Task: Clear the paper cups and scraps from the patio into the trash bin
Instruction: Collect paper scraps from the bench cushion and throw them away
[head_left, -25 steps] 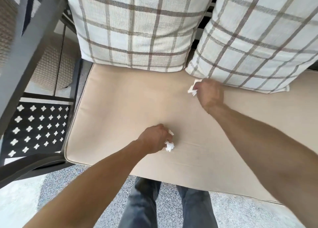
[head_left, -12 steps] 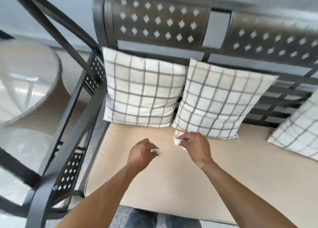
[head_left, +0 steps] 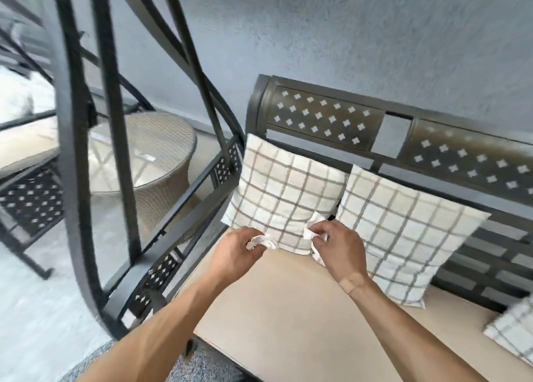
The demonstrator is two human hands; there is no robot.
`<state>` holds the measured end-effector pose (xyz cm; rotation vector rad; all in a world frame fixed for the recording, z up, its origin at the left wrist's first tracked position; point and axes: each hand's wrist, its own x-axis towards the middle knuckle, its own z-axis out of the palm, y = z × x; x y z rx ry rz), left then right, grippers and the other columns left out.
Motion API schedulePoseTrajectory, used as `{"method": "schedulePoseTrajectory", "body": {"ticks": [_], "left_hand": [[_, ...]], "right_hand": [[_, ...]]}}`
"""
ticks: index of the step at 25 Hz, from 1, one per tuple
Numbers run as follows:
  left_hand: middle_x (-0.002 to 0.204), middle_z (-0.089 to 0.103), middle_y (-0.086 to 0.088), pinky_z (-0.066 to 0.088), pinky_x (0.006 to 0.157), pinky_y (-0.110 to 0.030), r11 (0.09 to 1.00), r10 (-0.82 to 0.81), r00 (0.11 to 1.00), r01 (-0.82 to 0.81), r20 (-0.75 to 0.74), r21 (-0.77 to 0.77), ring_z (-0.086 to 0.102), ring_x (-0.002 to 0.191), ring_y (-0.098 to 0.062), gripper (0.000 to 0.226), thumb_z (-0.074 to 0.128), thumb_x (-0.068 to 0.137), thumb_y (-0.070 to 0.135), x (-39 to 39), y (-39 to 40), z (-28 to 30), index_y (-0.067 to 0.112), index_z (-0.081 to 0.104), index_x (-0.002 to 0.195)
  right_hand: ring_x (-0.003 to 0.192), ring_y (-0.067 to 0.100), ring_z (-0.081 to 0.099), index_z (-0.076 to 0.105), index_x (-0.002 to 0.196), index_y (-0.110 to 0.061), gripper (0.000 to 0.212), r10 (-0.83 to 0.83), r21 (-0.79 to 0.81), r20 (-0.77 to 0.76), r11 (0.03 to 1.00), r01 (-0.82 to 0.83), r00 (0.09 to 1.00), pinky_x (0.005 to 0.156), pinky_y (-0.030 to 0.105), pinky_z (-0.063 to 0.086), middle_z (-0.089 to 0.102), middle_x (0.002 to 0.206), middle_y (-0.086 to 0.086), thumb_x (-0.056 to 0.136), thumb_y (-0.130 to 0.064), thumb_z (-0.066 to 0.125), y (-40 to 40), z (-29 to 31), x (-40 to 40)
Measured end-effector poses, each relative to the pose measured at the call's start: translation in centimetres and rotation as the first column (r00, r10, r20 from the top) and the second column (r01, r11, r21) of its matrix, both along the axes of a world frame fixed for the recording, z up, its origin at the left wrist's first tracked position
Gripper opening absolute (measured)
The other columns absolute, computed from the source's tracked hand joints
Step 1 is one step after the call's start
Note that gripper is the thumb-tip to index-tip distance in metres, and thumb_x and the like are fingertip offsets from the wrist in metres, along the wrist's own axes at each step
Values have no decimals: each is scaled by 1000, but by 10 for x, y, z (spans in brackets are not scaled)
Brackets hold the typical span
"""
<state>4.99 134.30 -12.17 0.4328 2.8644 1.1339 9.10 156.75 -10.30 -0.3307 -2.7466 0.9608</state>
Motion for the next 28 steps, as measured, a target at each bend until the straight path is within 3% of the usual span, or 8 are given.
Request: {"method": "schedulePoseTrajectory", "body": {"ticks": [6, 11, 15, 19, 22, 28], "left_hand": [[89, 71, 4, 50, 71, -32, 970, 240, 965, -236, -108, 55, 65, 80, -17, 15, 75, 79, 20, 68, -74, 36, 19, 73, 94], [86, 70, 4, 52, 71, -36, 869, 492, 861, -477, -128, 129, 65, 79, -14, 11, 73, 82, 21, 138, -165, 56, 20, 73, 92], [87, 71, 8, 47, 67, -19, 735, 677, 715, -651, -172, 189, 64, 78, -6, 13, 74, 82, 22, 201, -248, 69, 25, 74, 94], [89, 72, 6, 47, 67, -26, 561, 823, 521, -808, -226, 178, 64, 77, -10, 16, 77, 80, 21, 281, -332, 75, 21, 75, 96], [92, 74, 0, 49, 72, -32, 419, 895, 379, -895, -236, 153, 66, 83, -17, 17, 76, 80, 20, 352, -397, 75, 17, 75, 97], [97, 72, -4, 49, 78, -38, 201, 953, 166, -973, -252, 117, 65, 91, -23, 18, 74, 81, 20, 484, -515, 79, 14, 74, 97]], "right_hand": [[89, 11, 62, 71, 87, -31, 21, 255, -5, -74, 967, -256, 964, 78, 30, 49, 69, 94, -12, 75, -14, 65, -66, 18, 20], [81, 14, 62, 70, 81, -33, 20, 486, -59, -88, 869, -491, 870, 70, 32, 49, 68, 88, -14, 73, -14, 68, -160, 39, 27], [78, 12, 60, 69, 82, -34, 20, 652, 6, -119, 755, -656, 749, 66, 27, 43, 63, 83, -15, 72, -16, 67, -247, 56, 41], [81, 13, 61, 70, 83, -30, 18, 807, 63, -132, 587, -807, 576, 71, 27, 43, 68, 87, -11, 75, -16, 67, -355, 67, 74], [76, 6, 58, 72, 84, -29, 15, 891, 59, -152, 440, -896, 427, 66, 22, 38, 69, 86, -13, 77, -16, 69, -447, 71, 122], [73, 7, 61, 74, 84, -27, 18, 967, 34, -179, 191, -981, 182, 66, 26, 49, 72, 84, -9, 73, -13, 73, -628, 71, 224]]}}
